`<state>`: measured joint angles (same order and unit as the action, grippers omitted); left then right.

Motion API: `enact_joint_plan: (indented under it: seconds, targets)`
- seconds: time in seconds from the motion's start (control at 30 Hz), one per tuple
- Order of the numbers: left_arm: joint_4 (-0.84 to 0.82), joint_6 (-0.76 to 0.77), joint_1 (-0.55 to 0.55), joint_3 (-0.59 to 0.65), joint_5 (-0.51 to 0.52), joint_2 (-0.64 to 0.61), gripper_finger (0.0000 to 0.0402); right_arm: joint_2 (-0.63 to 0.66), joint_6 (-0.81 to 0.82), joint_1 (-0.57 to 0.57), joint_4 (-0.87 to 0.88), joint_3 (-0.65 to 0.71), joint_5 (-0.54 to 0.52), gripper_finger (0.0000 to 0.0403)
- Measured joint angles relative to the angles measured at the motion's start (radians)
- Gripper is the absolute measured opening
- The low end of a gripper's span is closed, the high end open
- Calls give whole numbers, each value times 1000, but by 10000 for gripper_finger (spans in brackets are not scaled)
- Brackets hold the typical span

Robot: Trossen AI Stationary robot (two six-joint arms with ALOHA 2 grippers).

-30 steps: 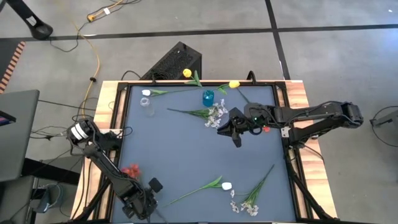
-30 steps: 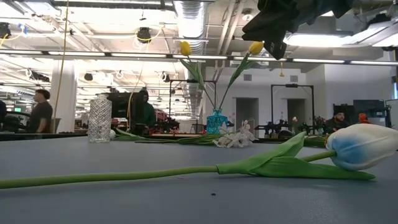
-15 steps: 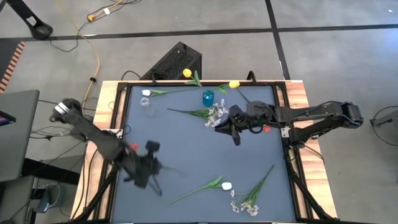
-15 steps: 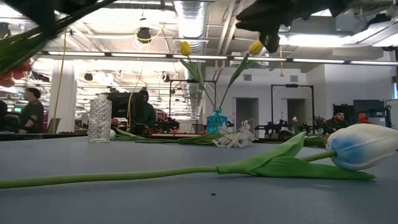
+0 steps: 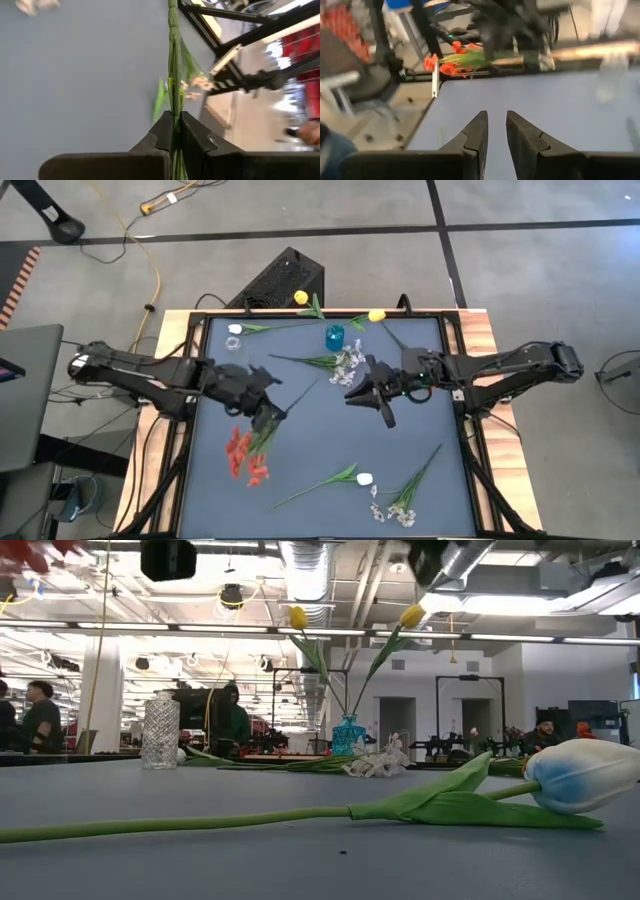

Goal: Sort flowers into vase by color
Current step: Put the bottom orange flowers into the blue vase

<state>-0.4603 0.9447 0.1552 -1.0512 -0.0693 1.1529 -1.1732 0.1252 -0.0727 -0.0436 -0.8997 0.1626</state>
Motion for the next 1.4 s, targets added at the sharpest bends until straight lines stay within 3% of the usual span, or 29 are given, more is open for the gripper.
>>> enact_joint_plan:
  seconds: [0.3,0.53,0.77,0.93,1.17,1.4]
  targets:
    - [165,108,-94,0,-169,120,4,-82,-486,-133,202,-203,-351,97]
    - [201,88,-150,-1,-231,172,4,-228,-663,-180,353,-348,-503,97]
    - [195,45,-173,-1,-210,174,4,-405,-790,-182,554,-518,-558,110]
    - [196,32,-173,-1,-198,175,4,-499,-827,-173,621,-614,-563,145]
    - [181,33,-172,-1,-178,175,4,-516,-908,-183,616,-660,-618,202]
    - [182,3,-151,-1,-174,175,4,-517,-868,-147,637,-660,-606,205]
